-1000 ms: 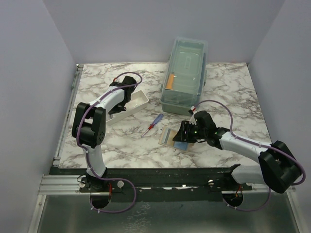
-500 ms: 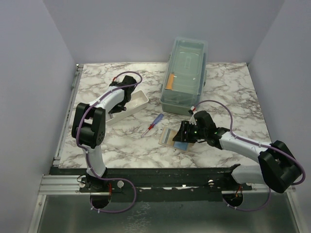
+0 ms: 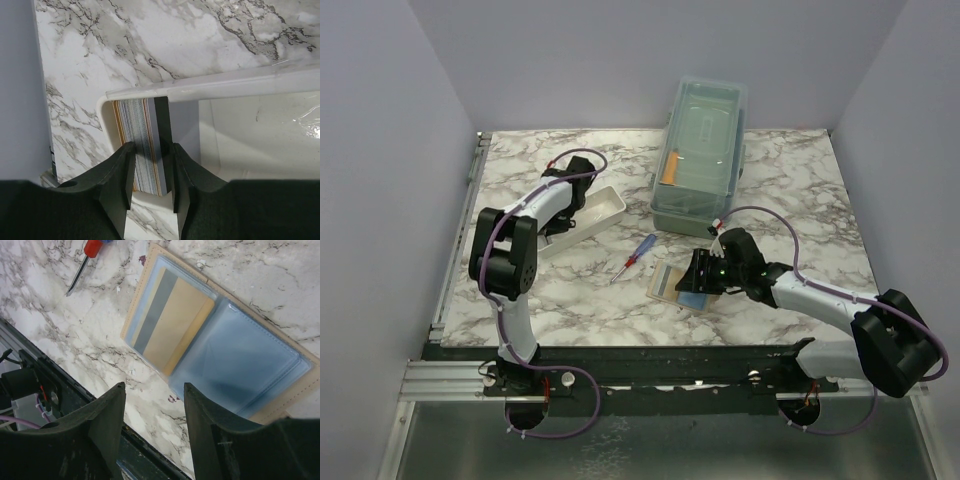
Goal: Put the credit cards into the card holder
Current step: Pick up the credit card from the storage box.
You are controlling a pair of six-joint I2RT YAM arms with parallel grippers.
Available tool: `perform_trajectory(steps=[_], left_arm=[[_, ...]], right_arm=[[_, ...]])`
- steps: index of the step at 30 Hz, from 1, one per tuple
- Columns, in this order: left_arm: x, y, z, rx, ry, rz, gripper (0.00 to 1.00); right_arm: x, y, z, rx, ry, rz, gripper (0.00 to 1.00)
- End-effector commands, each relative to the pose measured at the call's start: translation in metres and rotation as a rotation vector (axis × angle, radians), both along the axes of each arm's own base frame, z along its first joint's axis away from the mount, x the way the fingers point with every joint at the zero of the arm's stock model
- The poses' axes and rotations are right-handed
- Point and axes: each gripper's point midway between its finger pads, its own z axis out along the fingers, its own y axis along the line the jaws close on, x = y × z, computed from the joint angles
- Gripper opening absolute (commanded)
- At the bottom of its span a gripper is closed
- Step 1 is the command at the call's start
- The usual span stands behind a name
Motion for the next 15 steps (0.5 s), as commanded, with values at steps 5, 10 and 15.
perform_trajectory(steps=[5, 10, 15], left_arm=[[0.003, 0.002, 0.001, -0.005, 0.005, -0.003, 0.21], [0.003, -0.002, 0.014, -0.024, -0.034, -0.005, 0.11], [0.003, -0.004, 0.021, -0.021, -0.052, -0.014, 0.03]], right_arm=[[0.001, 0.001, 0.006, 0.008, -0.016, 0.009, 0.53], [0.001, 0.001, 0.006, 0.007, -0.017, 0.005, 0.54], [0.002, 0.002, 0.005, 0.005, -0.011, 0.007, 0.53]])
